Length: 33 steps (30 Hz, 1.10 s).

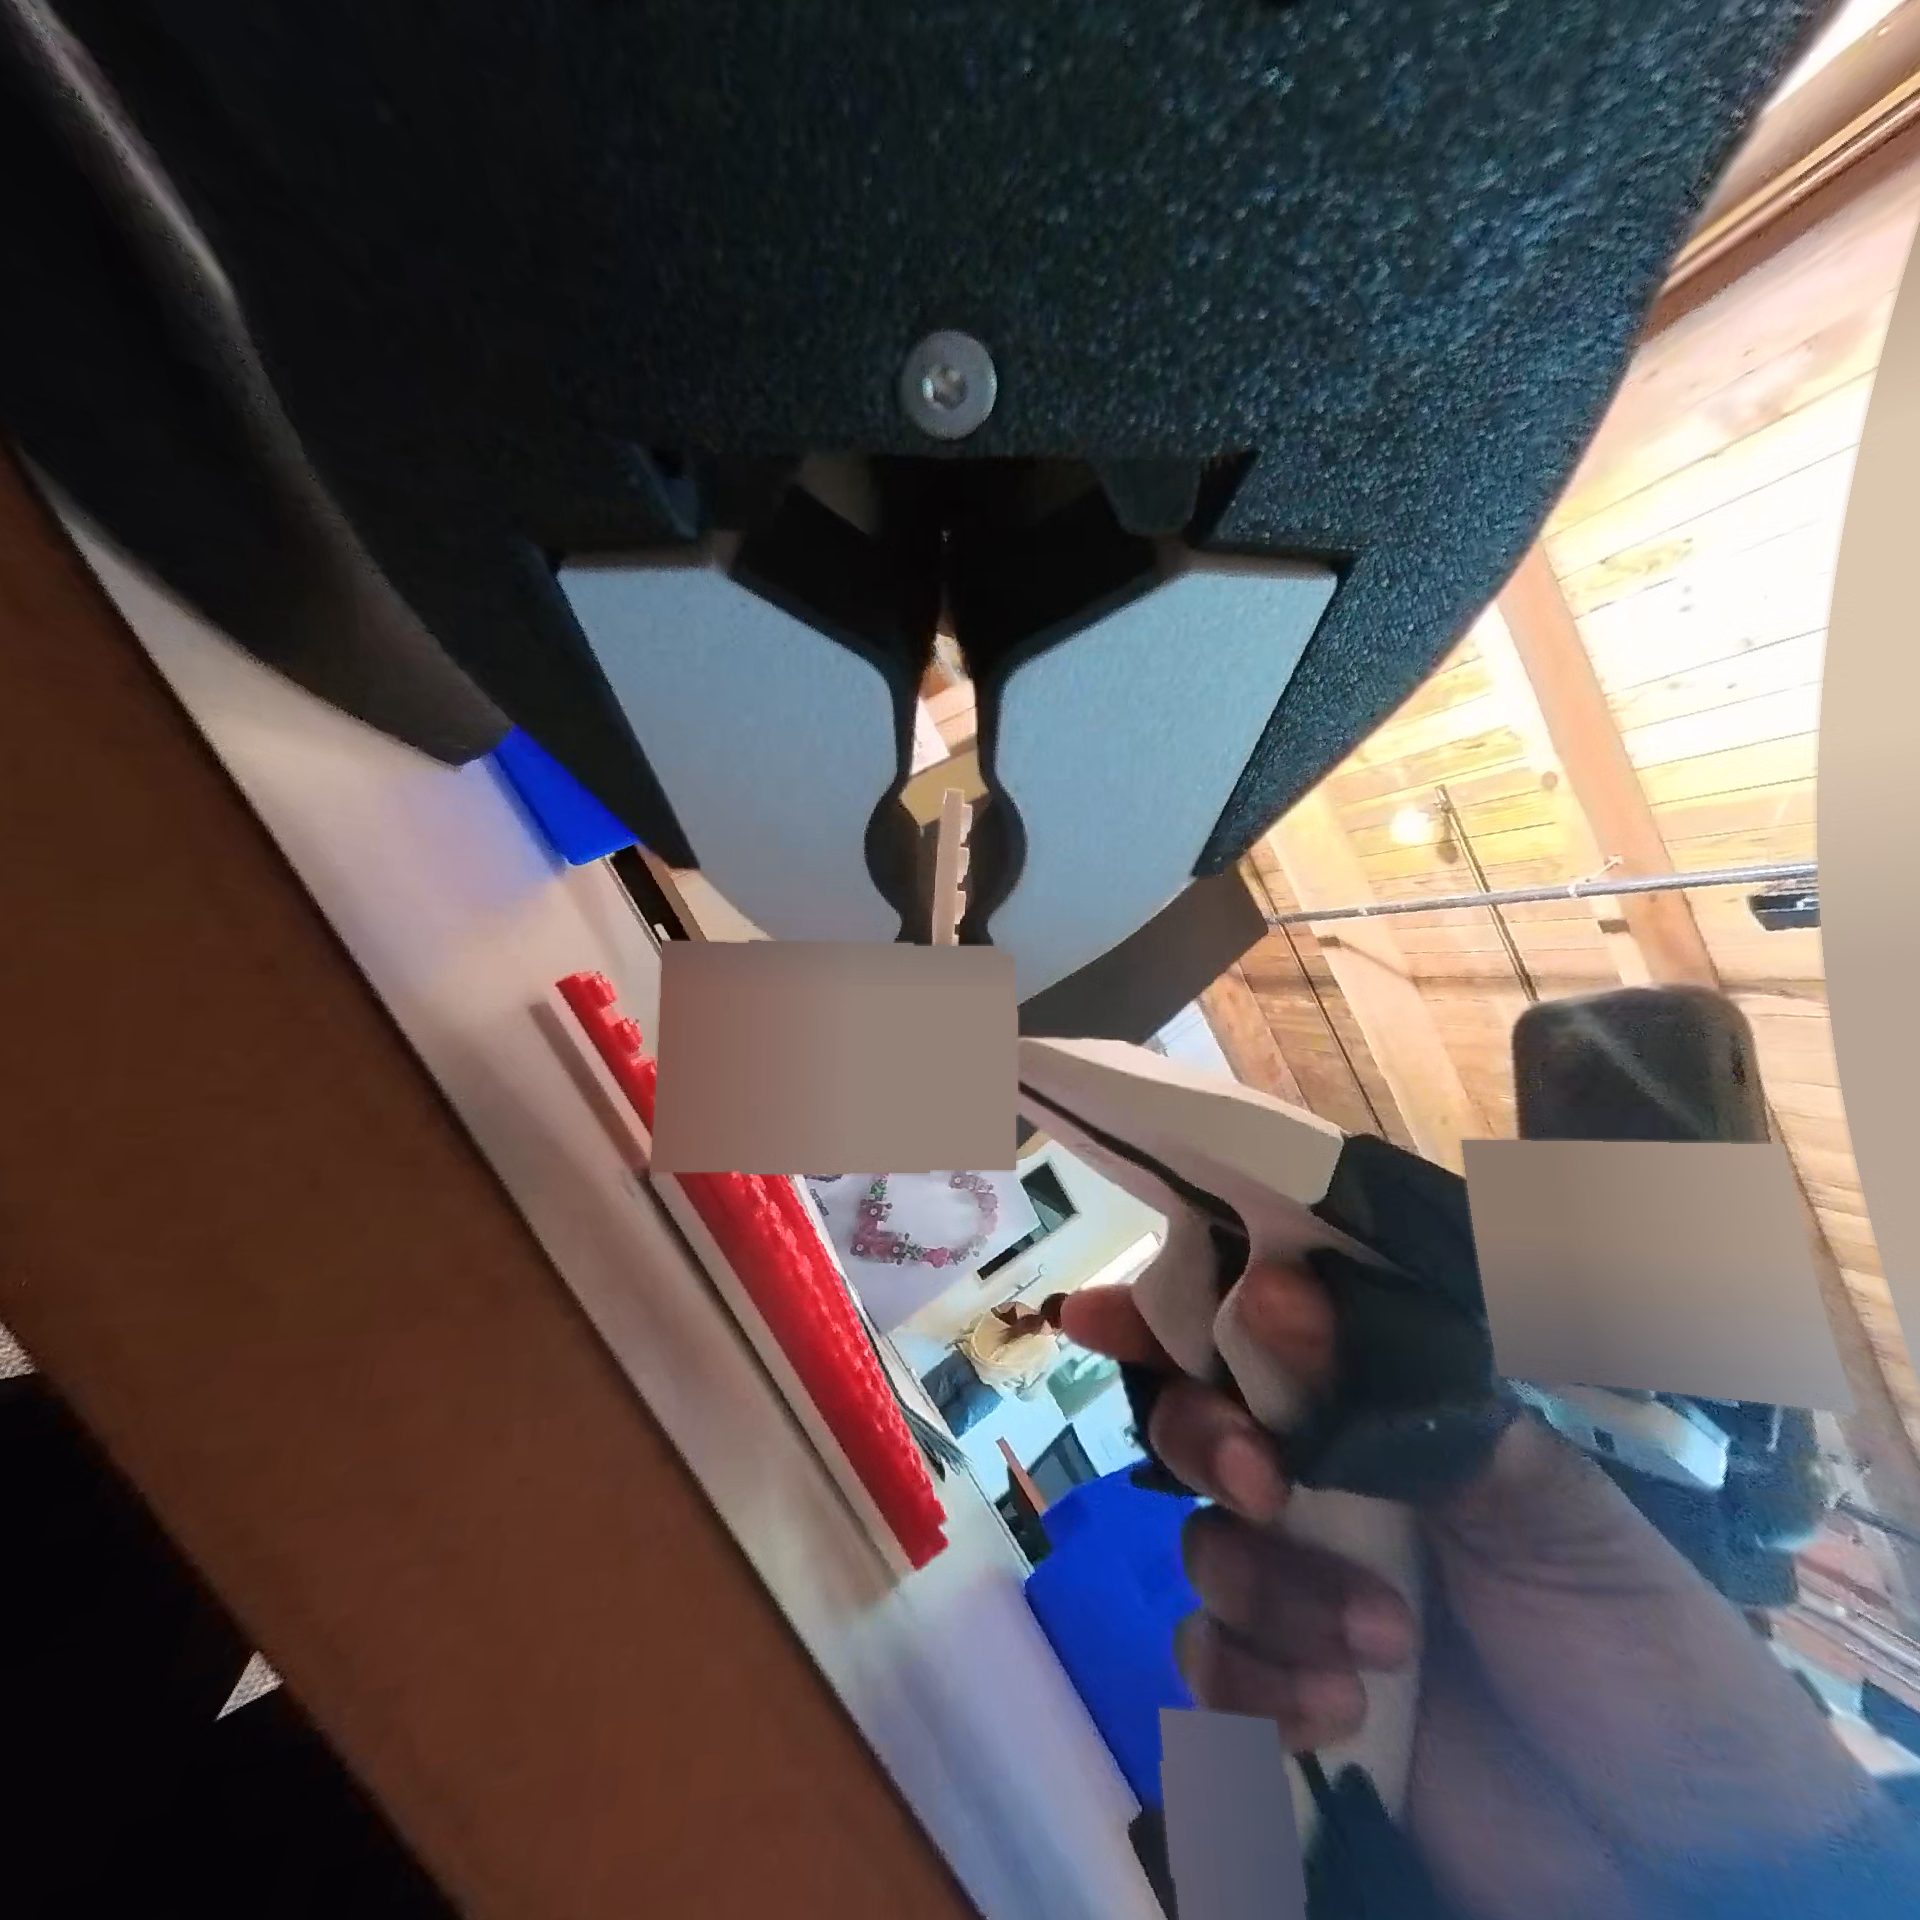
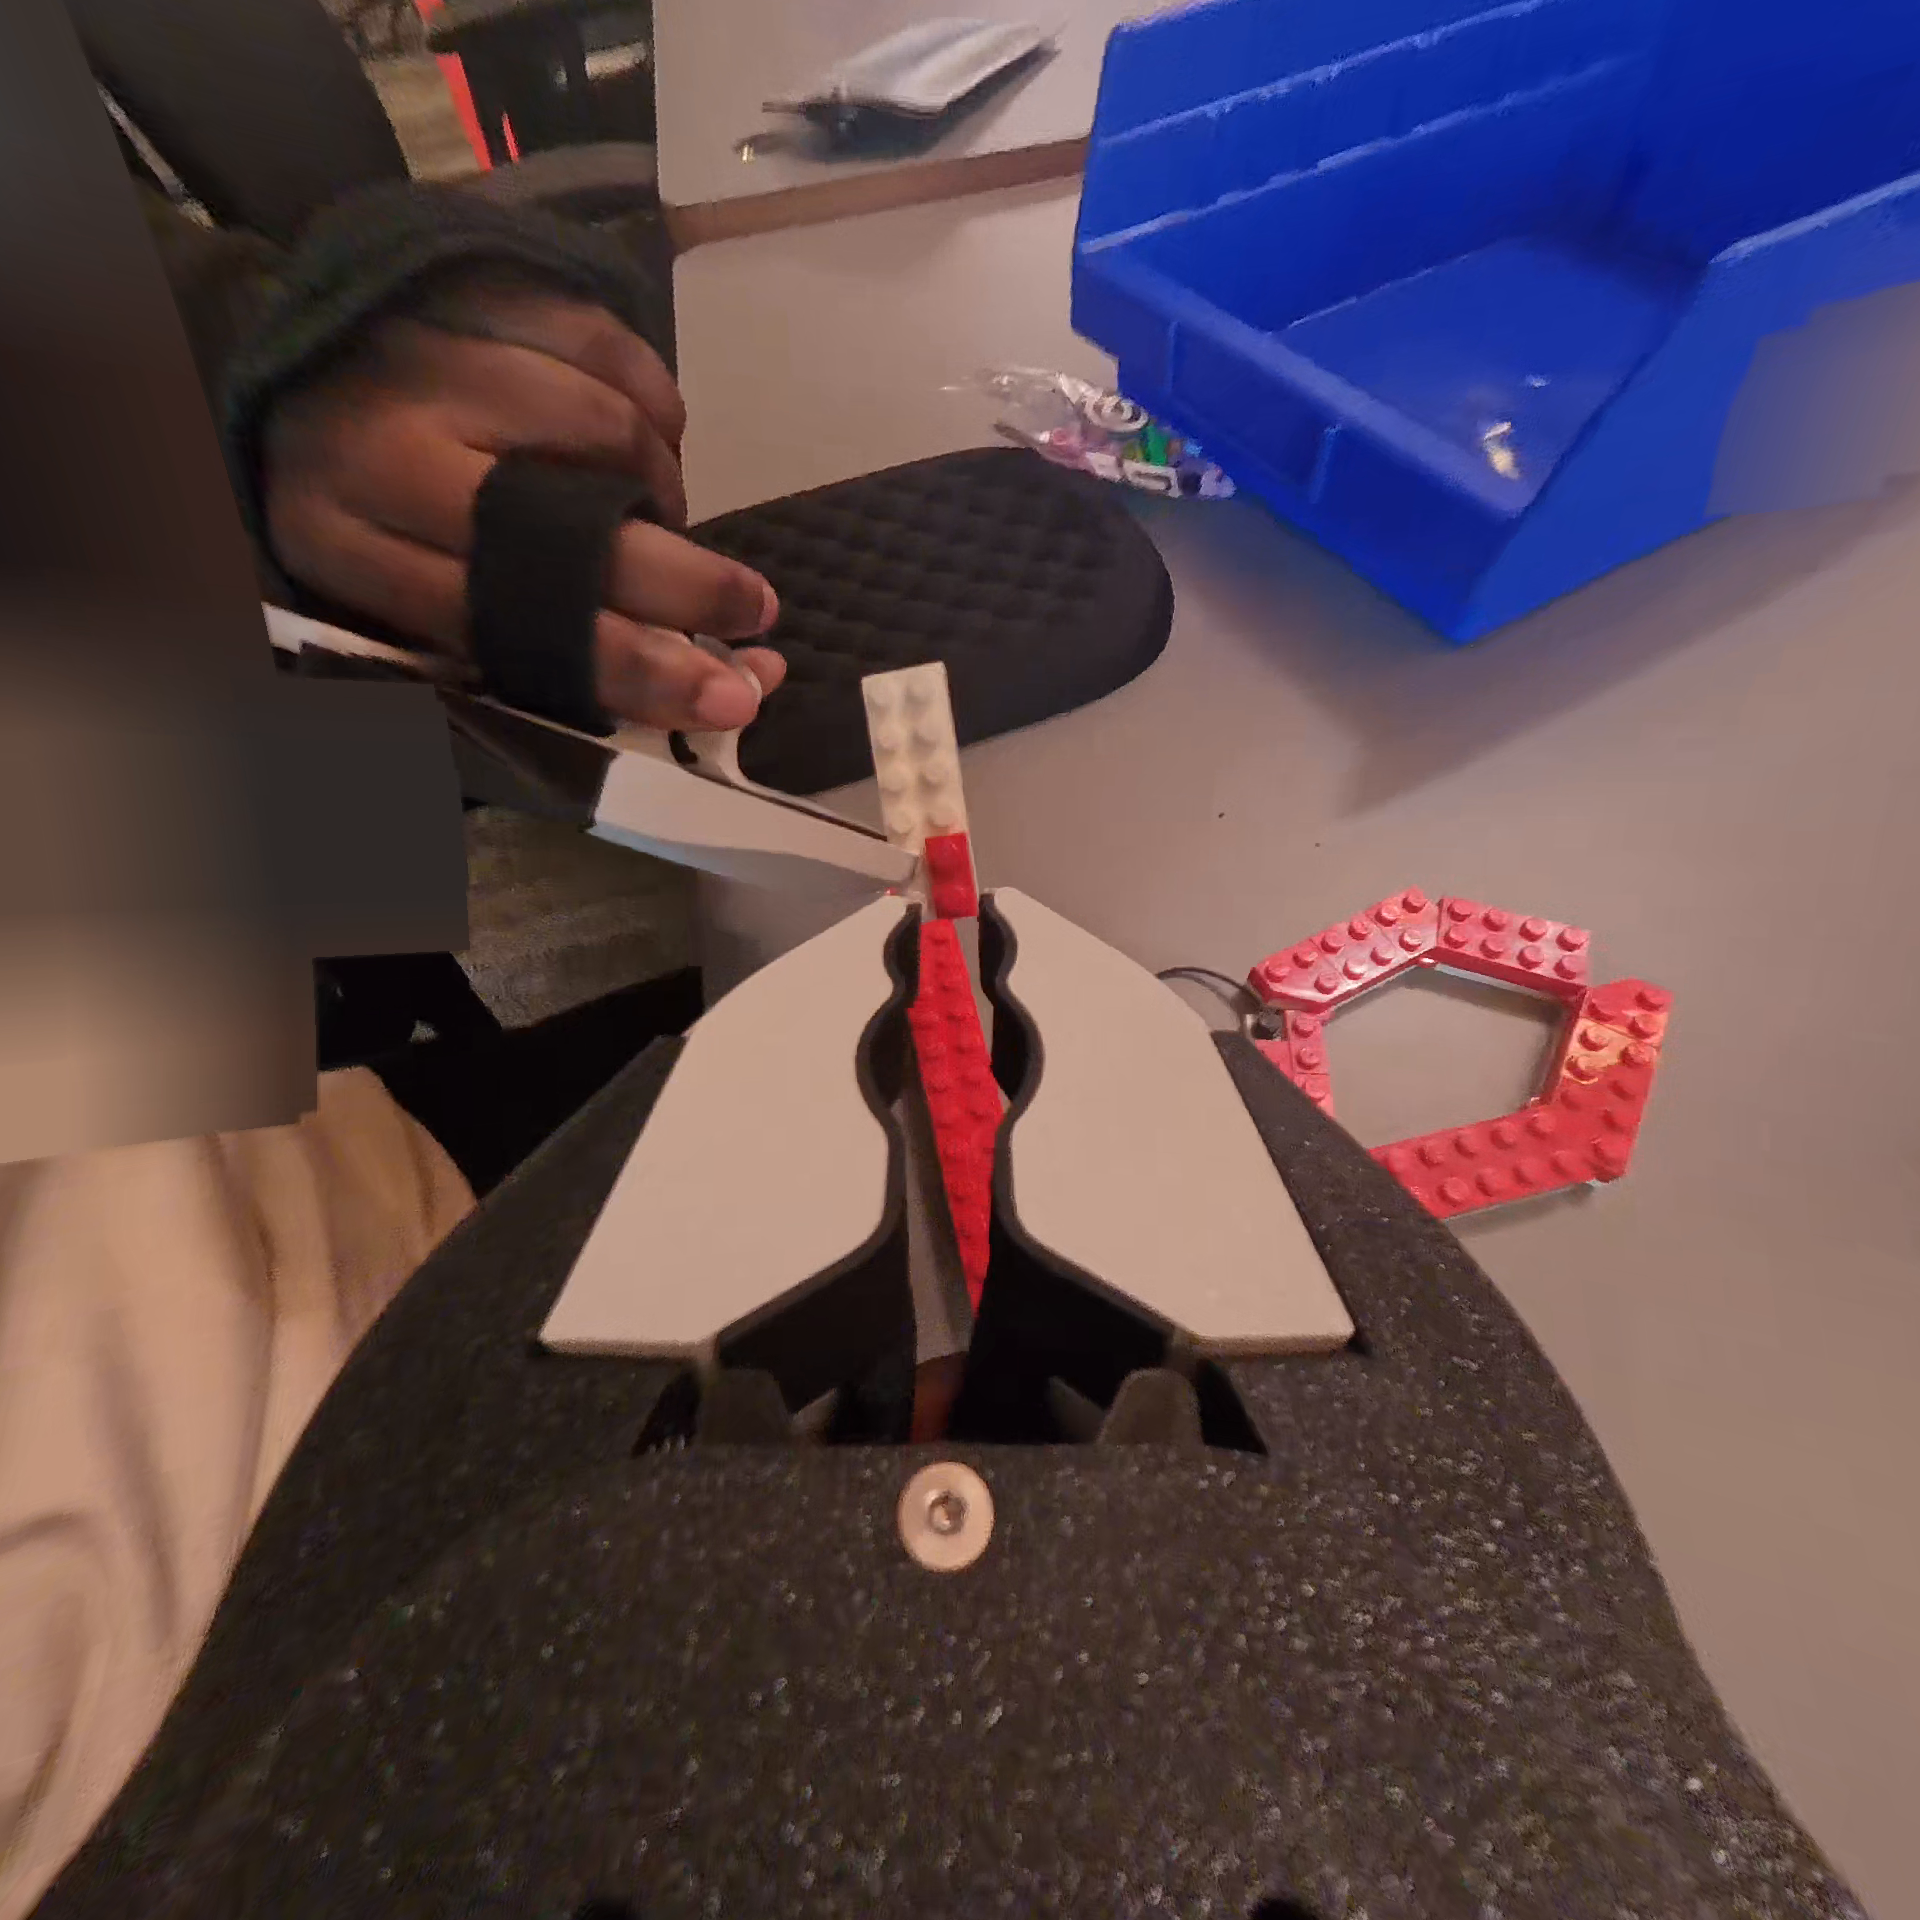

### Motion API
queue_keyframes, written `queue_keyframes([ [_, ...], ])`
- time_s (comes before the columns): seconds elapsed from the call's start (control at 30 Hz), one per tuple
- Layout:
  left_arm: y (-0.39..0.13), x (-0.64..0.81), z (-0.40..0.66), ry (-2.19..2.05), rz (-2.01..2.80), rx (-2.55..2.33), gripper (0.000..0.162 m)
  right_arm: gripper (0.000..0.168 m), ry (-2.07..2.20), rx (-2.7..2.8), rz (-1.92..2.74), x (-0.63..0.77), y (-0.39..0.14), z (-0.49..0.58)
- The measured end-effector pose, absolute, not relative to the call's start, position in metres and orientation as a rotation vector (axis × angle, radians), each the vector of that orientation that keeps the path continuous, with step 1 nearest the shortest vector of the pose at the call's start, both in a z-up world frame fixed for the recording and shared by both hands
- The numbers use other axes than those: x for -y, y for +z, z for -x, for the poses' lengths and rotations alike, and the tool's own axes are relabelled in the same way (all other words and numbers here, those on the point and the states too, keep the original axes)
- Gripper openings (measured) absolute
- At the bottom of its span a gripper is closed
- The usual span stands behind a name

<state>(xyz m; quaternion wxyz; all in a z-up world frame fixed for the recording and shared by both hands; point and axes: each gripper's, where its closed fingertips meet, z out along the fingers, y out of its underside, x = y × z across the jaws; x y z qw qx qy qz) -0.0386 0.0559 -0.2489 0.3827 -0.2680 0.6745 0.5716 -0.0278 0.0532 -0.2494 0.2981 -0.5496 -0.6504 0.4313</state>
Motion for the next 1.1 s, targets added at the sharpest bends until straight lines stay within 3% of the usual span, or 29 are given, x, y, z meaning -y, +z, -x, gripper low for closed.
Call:
queue_keyframes([
  [0.57,-0.244,-0.044,0.022,1.426,0.409,-1.805,0.004,0.01,1.128,2.047,1.48,-0.037,-0.256,0.021],
  [0.83,-0.249,-0.048,0.024,1.266,0.764,-1.778,0.004,0.007,0.767,1.885,1.176,-0.042,-0.255,0.026],
  [0.93,-0.275,-0.045,0.032,1.014,1.145,-1.75,0.003,0.007,0.714,1.733,1.073,-0.049,-0.235,0.026],
  [1.03,-0.261,-0.053,0.047,1.257,1.042,-1.723,0.003,0.006,0.719,1.697,1.073,-0.055,-0.226,0.02],
  [1.1,-0.26,-0.053,0.053,1.183,1.149,-1.647,0.004,0.007,0.806,1.659,1.115,-0.061,-0.225,0.016],
])
